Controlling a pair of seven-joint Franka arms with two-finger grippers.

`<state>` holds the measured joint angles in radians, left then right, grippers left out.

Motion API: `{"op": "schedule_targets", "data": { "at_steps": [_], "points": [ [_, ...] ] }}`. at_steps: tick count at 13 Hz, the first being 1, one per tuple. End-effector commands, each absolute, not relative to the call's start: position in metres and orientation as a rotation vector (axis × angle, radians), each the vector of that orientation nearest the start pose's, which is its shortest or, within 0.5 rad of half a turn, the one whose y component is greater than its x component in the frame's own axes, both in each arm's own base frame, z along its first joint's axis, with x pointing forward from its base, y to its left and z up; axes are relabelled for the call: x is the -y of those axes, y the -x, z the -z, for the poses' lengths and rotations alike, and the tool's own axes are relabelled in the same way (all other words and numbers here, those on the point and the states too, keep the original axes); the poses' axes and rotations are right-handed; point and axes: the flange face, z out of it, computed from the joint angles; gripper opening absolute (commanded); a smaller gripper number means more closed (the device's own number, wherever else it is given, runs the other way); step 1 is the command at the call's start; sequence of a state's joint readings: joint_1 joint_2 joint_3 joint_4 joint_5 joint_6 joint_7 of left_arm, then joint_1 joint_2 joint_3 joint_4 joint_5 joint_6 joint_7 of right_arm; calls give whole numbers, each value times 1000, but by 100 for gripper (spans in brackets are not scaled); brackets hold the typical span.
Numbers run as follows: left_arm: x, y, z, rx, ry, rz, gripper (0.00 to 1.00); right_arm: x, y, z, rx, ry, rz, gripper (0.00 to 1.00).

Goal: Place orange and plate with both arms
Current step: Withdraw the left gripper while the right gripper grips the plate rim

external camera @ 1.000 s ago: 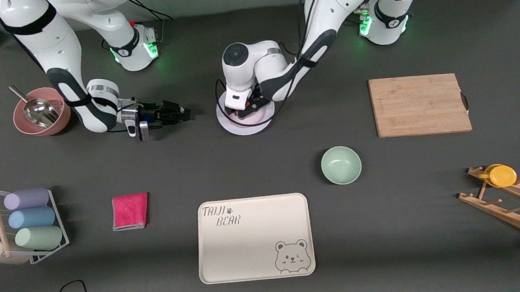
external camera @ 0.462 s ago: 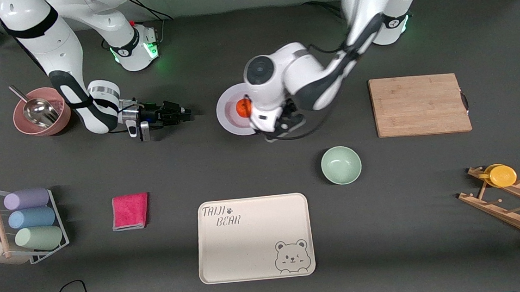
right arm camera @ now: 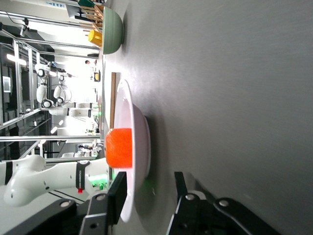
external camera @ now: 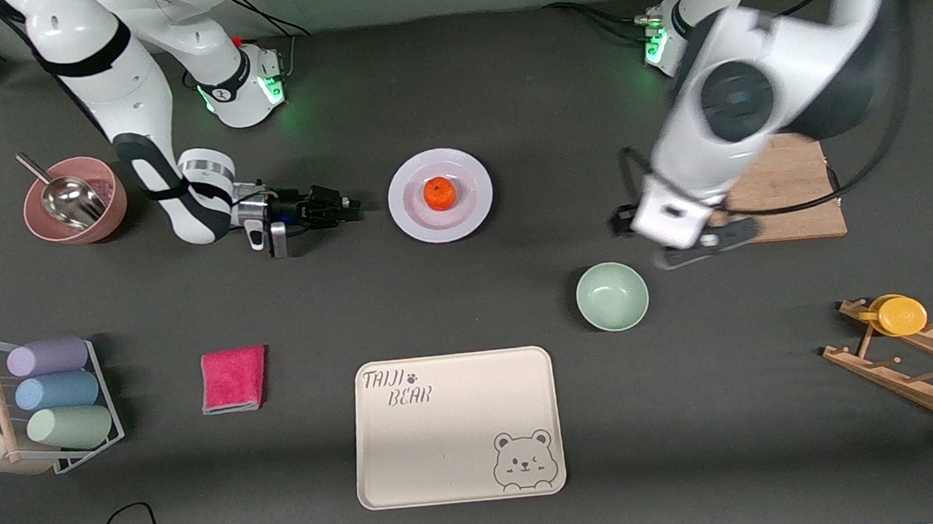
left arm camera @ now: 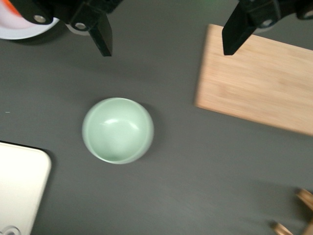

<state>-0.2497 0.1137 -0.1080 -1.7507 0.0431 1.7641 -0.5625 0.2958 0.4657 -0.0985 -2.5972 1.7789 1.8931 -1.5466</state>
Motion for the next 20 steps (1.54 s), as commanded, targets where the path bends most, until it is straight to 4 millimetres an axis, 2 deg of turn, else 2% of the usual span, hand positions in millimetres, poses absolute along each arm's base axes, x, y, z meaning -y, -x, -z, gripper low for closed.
{"op": "schedule_targets", "data": {
  "at_steps": [1, 3, 5, 6, 7, 8, 10, 13, 16, 18, 20],
  "points": [
    [128, -528, -506, 161, 3089, -132, 100, -168, -334, -74, 44, 1896, 104, 46],
    [77, -533, -517, 138, 3081, -172, 100, -188, -333, -74, 48, 1878, 108, 46],
    [21, -539, -531, 204, 3093, -169, 100, -200, -333, -73, 57, 1867, 104, 46],
    [8, -541, -537, 184, 3100, -155, 100, -201, -334, -74, 60, 1865, 105, 46],
    [4, -542, -543, 156, 3101, -148, 100, -201, -334, -74, 60, 1865, 105, 42],
    [4, -543, -545, 159, 3100, -158, 100, -201, -334, -73, 59, 1866, 104, 24],
    [2, -544, -546, 164, 3101, -155, 100, -201, -334, -73, 57, 1866, 103, 0],
    [-12, -547, -556, 203, 3100, -122, 100, -200, -334, -72, 50, 1866, 100, 0],
    [-11, -550, -568, 220, 3101, -77, 100, -195, -345, -83, 6, 1849, 110, 0],
    [-11, -555, -563, 194, 3091, -71, 100, -195, -366, -121, -60, 1812, 94, 0],
    [-12, -555, -575, 167, 3068, -66, 100, -195, -383, -159, -95, 1786, 37, 0]
  ]
}}
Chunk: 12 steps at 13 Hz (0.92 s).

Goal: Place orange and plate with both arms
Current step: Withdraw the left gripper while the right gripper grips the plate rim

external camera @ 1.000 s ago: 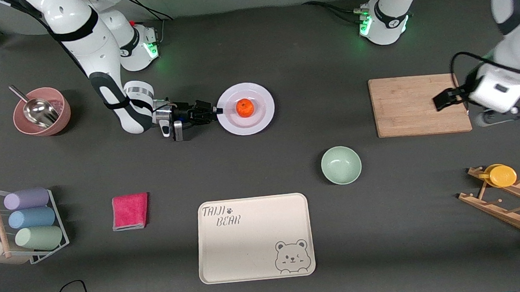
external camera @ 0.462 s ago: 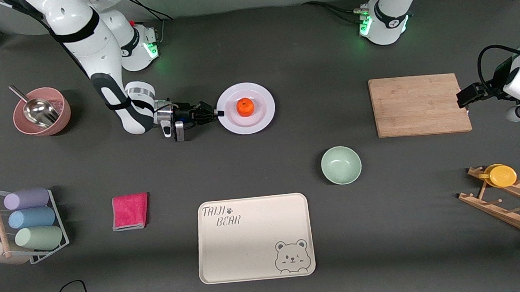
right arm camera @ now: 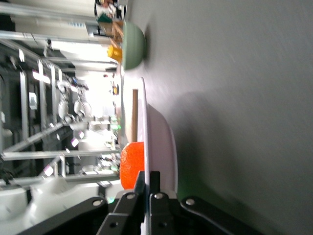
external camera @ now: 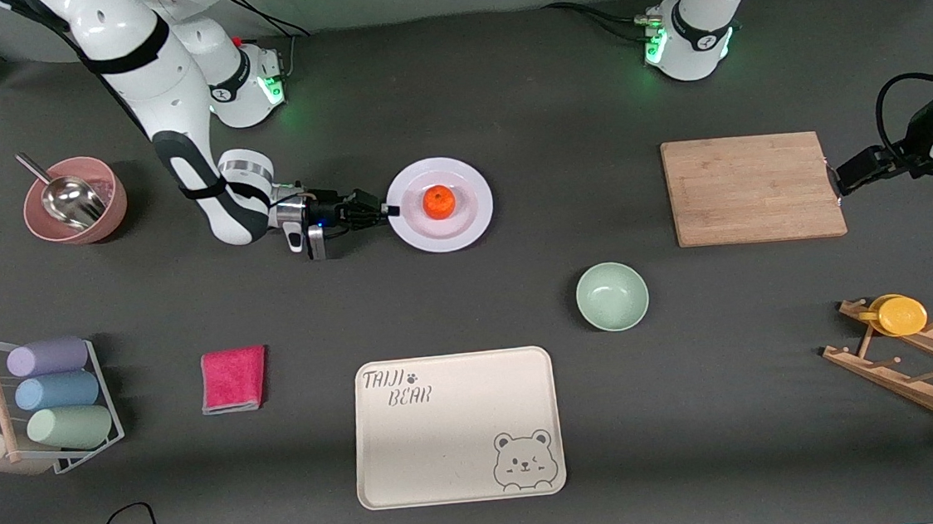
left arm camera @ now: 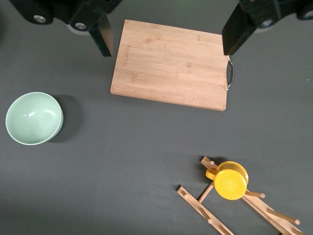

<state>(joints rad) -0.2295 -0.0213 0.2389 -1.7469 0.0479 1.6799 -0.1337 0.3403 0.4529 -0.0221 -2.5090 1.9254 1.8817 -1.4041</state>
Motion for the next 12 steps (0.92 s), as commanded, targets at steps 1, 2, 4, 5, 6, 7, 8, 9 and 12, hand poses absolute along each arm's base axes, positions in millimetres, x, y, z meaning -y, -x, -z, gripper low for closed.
{"op": "schedule_targets", "data": {
  "at_steps": [1, 2, 4, 5, 6, 7, 8, 9, 12],
  "points": [
    [-11, -554, -575, 160, 3065, -77, 100, -188, -392, -178, -115, 1780, 7, 0],
    [-12, -555, -573, 170, 3075, -71, 100, -184, -402, -199, -127, 1775, -16, 0],
    [-13, -554, -568, 159, 3082, -82, 100, -178, -413, -228, -153, 1768, -43, 0],
    [-13, -555, -569, 157, 3081, -80, 100, -178, -417, -236, -163, 1764, -46, 0],
    [-13, -555, -570, 140, 3082, -75, 100, -179, -427, -242, -167, 1759, -45, 0],
    [-14, -555, -572, 109, 3083, -67, 100, -183, -442, -249, -153, 1756, -36, 0],
    [-14, -556, -572, 100, 3083, -65, 100, -187, -462, -249, -148, 1757, -37, 0],
    [-13, -556, -571, 95, 3084, -69, 100, -191, -488, -250, -139, 1752, -20, 0],
    [-22, -556, -572, 100, 3086, -71, 100, -204, -570, -242, -136, 1733, 16, 0]
  ]
}}
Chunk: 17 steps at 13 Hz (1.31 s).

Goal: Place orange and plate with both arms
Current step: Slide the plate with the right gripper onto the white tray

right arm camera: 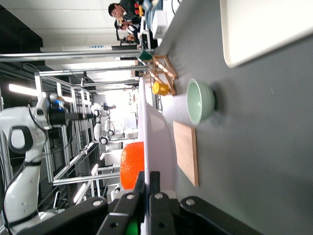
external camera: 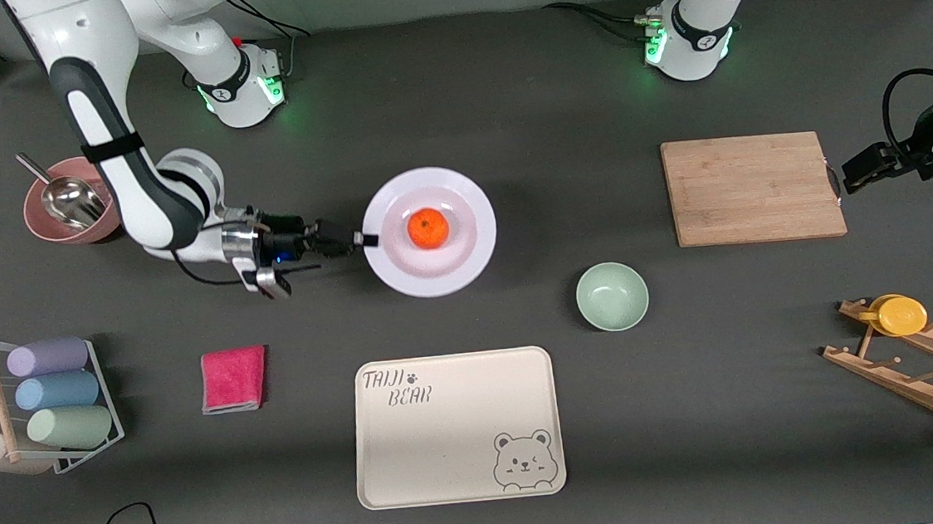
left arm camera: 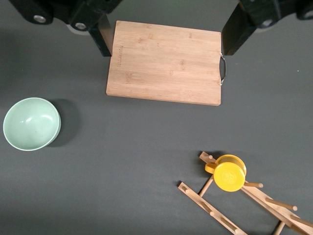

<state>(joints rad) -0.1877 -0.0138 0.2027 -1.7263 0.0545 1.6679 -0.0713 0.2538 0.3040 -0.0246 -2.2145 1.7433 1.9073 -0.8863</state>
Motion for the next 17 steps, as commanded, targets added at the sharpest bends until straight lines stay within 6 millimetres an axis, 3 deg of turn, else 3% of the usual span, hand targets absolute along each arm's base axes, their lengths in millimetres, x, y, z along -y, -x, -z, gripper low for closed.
{"op": "schedule_targets", "data": {
  "at_steps": [1, 4, 7, 8, 12, 14, 17],
  "points": [
    [-15, -556, -573, 79, 3084, -70, 100, -207, -599, -244, -150, 1724, 19, 0],
    [-9, -556, -578, 64, 3084, -72, 100, -207, -677, -236, -165, 1713, 60, 0],
    [-8, -555, -579, 78, 3085, -69, 100, -199, -736, -230, -147, 1763, 91, 0],
    [-7, -556, -579, 76, 3087, -69, 100, -196, -747, -223, -154, 1768, 100, 0],
    [0, -556, -581, 62, 3085, -64, 100, -194, -765, -188, -218, 1810, 180, 0],
    [0, -556, -581, 57, 3086, -64, 100, -204, -760, -167, -226, 1795, 187, 0],
    [0, -556, -580, 57, 3086, -66, 100, -203, -752, -140, -221, 1807, 183, 0]
  ]
}}
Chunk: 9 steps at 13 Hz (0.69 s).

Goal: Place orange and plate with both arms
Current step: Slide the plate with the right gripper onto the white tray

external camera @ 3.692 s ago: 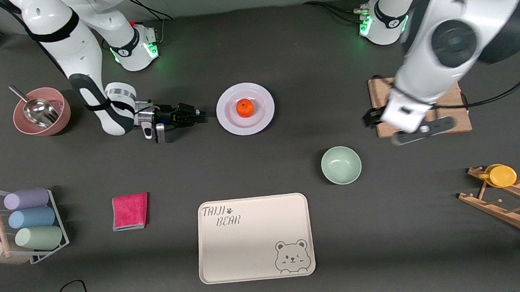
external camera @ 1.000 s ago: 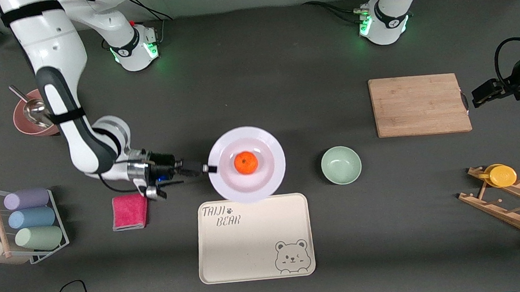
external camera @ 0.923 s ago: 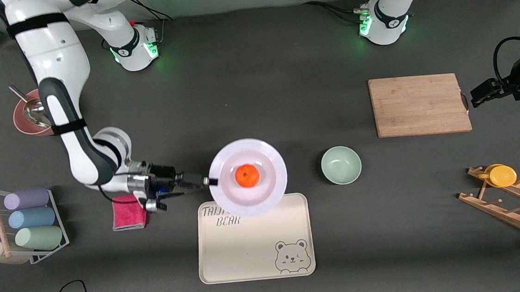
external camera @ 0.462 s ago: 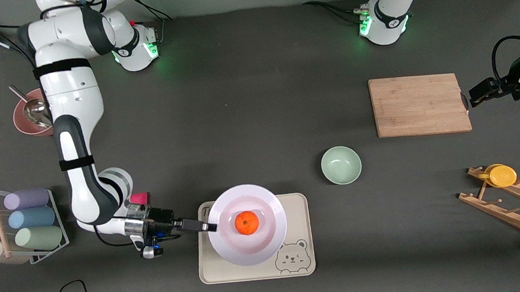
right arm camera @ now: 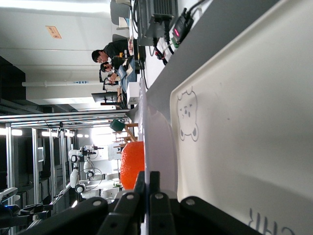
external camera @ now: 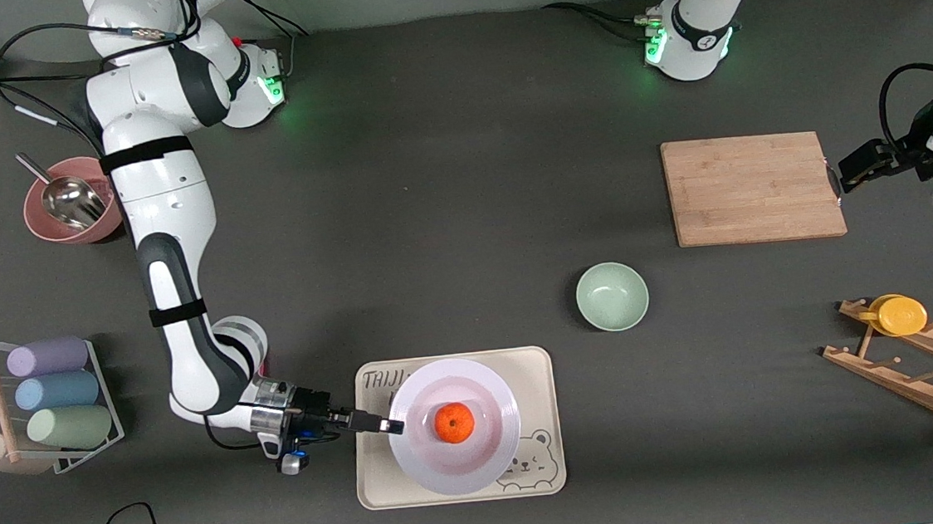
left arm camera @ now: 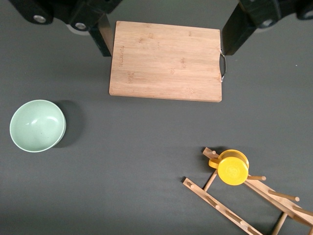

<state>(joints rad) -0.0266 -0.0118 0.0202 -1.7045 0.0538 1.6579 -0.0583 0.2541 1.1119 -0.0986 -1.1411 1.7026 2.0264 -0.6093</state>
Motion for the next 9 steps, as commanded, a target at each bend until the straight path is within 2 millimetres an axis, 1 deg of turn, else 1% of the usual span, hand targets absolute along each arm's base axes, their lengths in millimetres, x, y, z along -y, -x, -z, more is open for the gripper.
{"op": "schedule_targets", "data": {
  "at_steps": [1, 3, 9],
  "points": [
    [0, -556, -580, 57, 3085, -68, 100, -201, -749, -128, -207, 1817, 190, 0],
    [0, -556, -580, 52, 3086, -66, 100, -199, -743, -113, -197, 1830, 192, 0],
    [0, -556, -580, 45, 3086, -66, 100, -196, -741, -103, -207, 1853, 196, 0]
  ]
}}
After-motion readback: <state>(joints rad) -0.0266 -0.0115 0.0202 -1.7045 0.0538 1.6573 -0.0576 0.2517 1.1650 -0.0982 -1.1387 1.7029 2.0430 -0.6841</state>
